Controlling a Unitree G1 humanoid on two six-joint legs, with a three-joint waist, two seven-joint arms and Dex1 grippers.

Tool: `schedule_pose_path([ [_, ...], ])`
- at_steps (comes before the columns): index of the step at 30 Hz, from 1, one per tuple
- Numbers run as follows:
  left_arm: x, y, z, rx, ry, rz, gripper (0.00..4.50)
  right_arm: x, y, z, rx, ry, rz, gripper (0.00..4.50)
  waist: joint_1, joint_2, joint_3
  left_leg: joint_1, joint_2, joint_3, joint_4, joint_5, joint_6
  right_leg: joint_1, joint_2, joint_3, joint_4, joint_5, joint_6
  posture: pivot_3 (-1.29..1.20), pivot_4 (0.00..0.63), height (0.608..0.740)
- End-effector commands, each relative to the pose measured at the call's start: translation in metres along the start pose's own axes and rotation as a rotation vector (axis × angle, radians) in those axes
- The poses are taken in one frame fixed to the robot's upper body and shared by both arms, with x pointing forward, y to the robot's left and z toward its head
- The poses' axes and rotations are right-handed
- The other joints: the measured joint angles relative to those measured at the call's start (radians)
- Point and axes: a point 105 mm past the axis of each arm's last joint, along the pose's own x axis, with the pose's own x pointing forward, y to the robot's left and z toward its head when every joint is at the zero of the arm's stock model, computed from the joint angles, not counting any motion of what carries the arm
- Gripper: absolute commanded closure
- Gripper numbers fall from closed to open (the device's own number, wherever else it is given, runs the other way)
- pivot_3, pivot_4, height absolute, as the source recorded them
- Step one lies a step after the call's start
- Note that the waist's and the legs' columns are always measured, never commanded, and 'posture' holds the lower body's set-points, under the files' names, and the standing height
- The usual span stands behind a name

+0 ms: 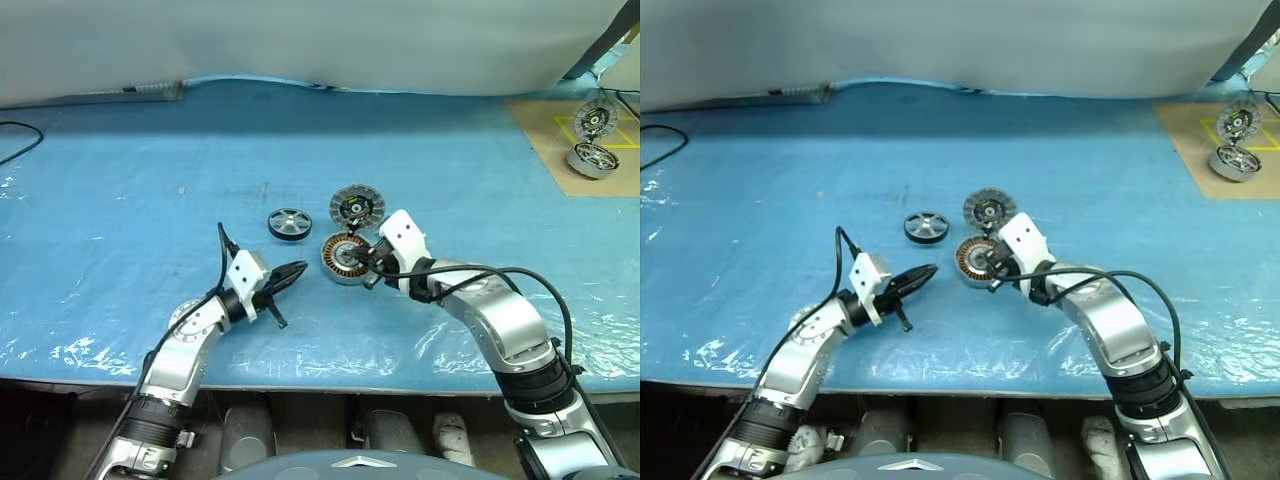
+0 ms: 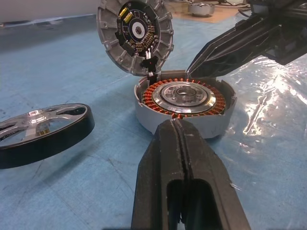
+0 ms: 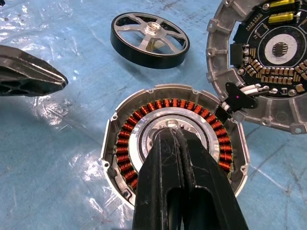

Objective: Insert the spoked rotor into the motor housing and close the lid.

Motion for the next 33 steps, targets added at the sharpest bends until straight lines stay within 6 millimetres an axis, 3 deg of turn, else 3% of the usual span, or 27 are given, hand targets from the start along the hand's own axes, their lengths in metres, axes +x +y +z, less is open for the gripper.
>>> schedule_pose_path([
  [1, 0.001, -0.003, 0.003, 0.008, -0.033, -0.014, 4.50, 0.003, 0.000, 0.009, -0.015, -0.020, -0.004, 4.48, 0.000, 0.000, 0.000, 0.000, 0.000, 0.000, 0.000, 0.000, 0.000, 0.000, 0.000, 0.000, 0.000, 0.000, 0.000, 0.00, 0.150, 0.740],
  [19, 0.005, -0.007, 0.002, -0.014, -0.041, -0.026, 4.50, 0.009, 0.001, -0.002, -0.059, 0.084, 0.029, 4.48, 0.000, 0.000, 0.000, 0.004, 0.000, 0.000, 0.002, 0.000, 0.000, 0.001, 0.000, 0.001, 0.002, 0.000, 0.000, 0.00, 0.150, 0.740],
  [33, 0.007, -0.008, 0.001, -0.014, -0.037, -0.035, 4.50, 0.018, -0.004, 0.006, -0.085, 0.100, -0.019, 4.48, 0.000, 0.000, 0.000, 0.006, 0.000, 0.000, 0.003, 0.000, 0.000, 0.001, 0.000, 0.001, 0.004, 0.000, 0.000, 0.00, 0.150, 0.740],
])
